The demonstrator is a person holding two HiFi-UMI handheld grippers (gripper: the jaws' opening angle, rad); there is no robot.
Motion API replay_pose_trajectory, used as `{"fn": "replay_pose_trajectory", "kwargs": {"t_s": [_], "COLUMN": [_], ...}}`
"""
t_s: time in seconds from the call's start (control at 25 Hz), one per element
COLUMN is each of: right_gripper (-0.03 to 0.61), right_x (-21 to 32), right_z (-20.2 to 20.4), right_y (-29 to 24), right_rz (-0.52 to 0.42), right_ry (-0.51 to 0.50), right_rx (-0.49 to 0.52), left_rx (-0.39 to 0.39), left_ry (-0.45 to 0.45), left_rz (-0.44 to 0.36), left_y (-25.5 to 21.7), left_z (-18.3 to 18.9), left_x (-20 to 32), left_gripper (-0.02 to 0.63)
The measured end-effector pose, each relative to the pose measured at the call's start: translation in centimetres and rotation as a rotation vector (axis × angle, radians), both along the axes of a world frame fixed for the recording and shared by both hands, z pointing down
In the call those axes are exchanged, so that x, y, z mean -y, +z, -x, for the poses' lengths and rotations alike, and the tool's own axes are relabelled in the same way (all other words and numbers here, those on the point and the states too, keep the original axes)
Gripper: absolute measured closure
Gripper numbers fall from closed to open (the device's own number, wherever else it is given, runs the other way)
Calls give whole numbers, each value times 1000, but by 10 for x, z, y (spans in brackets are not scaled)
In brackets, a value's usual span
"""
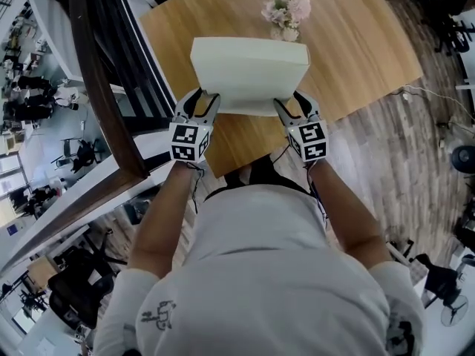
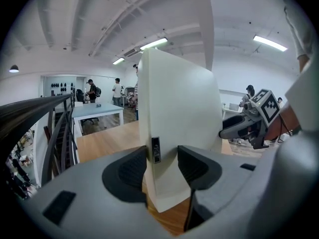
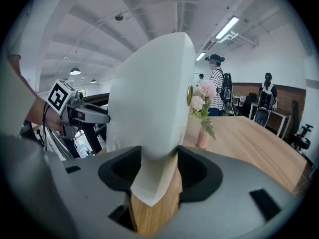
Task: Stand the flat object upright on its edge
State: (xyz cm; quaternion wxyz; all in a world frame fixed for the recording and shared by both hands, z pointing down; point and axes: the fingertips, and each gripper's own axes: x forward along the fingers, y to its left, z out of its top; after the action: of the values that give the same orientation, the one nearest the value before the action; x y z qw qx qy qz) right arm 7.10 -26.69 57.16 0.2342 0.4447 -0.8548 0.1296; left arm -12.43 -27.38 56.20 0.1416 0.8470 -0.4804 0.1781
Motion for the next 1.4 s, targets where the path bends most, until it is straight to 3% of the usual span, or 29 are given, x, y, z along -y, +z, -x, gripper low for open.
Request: {"fn": "replay_pose_trajectory", "kwargs": {"t_s": [0.32, 0.56, 1.4], "right_gripper": [345, 347, 342], "right_x": [15, 20, 25], "right_z": [-7, -11, -13], "right_y": [0, 2, 28], "right_rz": [-60, -130, -137], "right_ry": [-29, -29, -51], "right_rx": [-56, -100, -151], "left_rx": [9, 8, 19], "left_ry": [-24, -50, -65], "left_rz": [-23, 2, 18], "left_y": [5, 18, 32], "left_z": [-6, -12, -13], "left_x": [10, 14, 18], "left_gripper": [420, 420, 422]}}
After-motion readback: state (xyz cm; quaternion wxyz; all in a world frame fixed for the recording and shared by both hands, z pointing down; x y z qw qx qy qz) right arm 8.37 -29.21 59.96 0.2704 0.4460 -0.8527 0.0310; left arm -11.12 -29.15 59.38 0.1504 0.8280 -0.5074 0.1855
